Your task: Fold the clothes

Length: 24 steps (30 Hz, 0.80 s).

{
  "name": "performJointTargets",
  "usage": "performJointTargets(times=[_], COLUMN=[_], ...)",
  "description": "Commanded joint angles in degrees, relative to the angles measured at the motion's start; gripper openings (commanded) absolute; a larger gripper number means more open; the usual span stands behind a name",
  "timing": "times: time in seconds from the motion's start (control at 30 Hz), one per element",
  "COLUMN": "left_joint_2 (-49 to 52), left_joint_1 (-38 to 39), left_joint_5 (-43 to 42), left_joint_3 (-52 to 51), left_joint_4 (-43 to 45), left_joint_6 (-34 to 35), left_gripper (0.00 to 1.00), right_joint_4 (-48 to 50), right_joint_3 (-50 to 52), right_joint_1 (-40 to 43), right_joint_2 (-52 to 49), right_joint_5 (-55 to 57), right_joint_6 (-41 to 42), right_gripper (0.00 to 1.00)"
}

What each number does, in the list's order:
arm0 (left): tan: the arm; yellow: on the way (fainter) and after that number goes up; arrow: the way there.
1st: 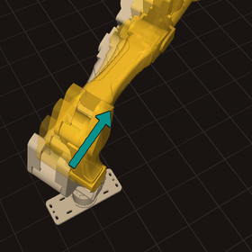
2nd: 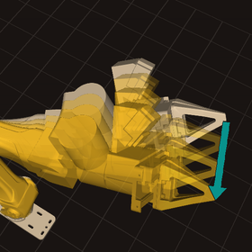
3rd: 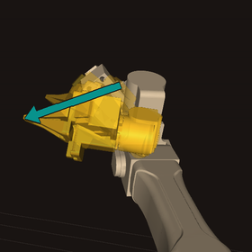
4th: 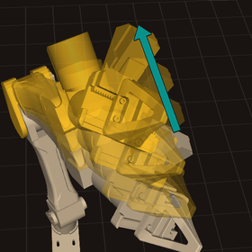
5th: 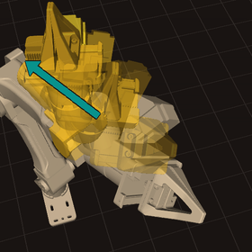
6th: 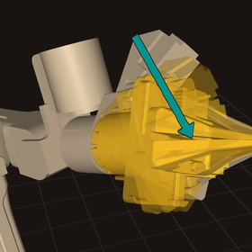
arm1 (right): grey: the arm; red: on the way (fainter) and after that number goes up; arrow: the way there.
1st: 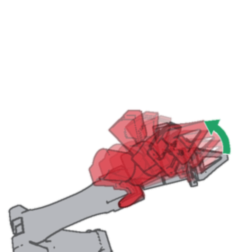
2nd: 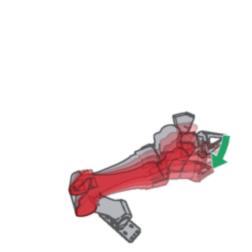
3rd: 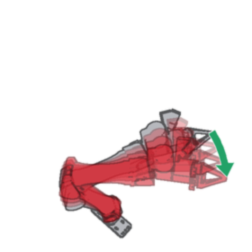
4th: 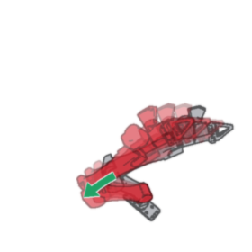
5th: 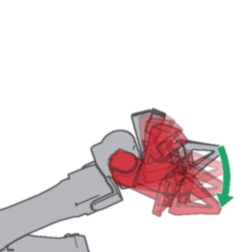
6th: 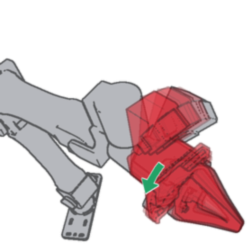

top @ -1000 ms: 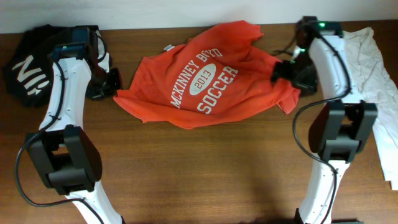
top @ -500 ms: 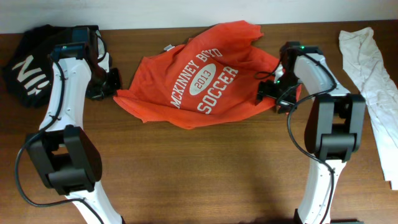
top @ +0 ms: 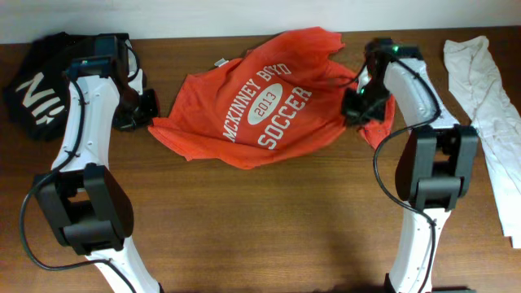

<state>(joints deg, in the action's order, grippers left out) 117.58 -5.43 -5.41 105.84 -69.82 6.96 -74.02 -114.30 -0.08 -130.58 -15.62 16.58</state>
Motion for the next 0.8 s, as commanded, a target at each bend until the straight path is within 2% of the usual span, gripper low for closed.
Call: performJointTargets(times=[0.0, 0.23, 0.27, 0.3, 0.33, 0.37, 0.4, 0.47, 0.6, 0.67, 0.77], left_joint_2=[-0.3, -0.3, -0.3, -0.3, -0.3, -0.3, -0.3, -0.3, -0.3, -0.3, -0.3], left_joint_1=[-0.3, -0.2, -0.3, -0.3, -0.2, -0.3, -0.3, -0.2, -0.3, -0.2, -0.2], left_joint_5=[0.7, 0.7, 0.7, 0.7, 0.7, 0.7, 0.7, 0.7, 0.7, 0.7, 0.5], left_joint_3=[-0.2, -0.2, -0.2, -0.2, -0.2, -0.2, -0.2, -0.2, -0.2, -0.2, -0.2], left_joint_4=[-0.1, 0.0, 0.0, 0.2, 0.5, 0.6, 0.6, 0.7, 0.8, 0.8, 0.8], left_joint_6=[0.3, 0.3, 0.3, 0.3, 0.3, 0.3, 0.3, 0.3, 0.3, 0.3, 0.3], left_gripper=[0.01, 0.01, 0.01, 0.01, 0.01, 0.01, 0.01, 0.01, 0.01, 0.01, 0.01], right_joint_4=[0.3, 17.0, 18.7, 20.6, 22.0, 21.3, 18.3, 11.9, -6.2, -8.7, -4.5], right_joint_3=[-9.9, -11.6, -11.6, -11.6, -11.6, -11.6, -12.3, -15.2, -20.2, -17.9, -8.8], right_joint_1=[0.1, -2.6, -3.3, -4.0, -4.9, -5.1, -4.7, -3.3, 0.3, 0.6, -0.3], right_joint_2=[0.7, -1.6, -2.3, -3.1, -3.9, -3.9, -3.3, -2.2, -1.6, -1.9, -2.0], right_joint_5=[-0.3, -0.9, -0.1, 1.2, 3.1, 4.8, 6.6, 6.9, 6.9, 6.8, 5.0], right_joint_6=[0.2, 0.2, 0.2, 0.2, 0.2, 0.1, 0.1, 0.2, 0.1, -2.9, -3.3], right_gripper=[0.04, 0.04, 0.07, 0.14, 0.29, 0.54, 0.87, 0.98, 0.95, 0.95, 0.8])
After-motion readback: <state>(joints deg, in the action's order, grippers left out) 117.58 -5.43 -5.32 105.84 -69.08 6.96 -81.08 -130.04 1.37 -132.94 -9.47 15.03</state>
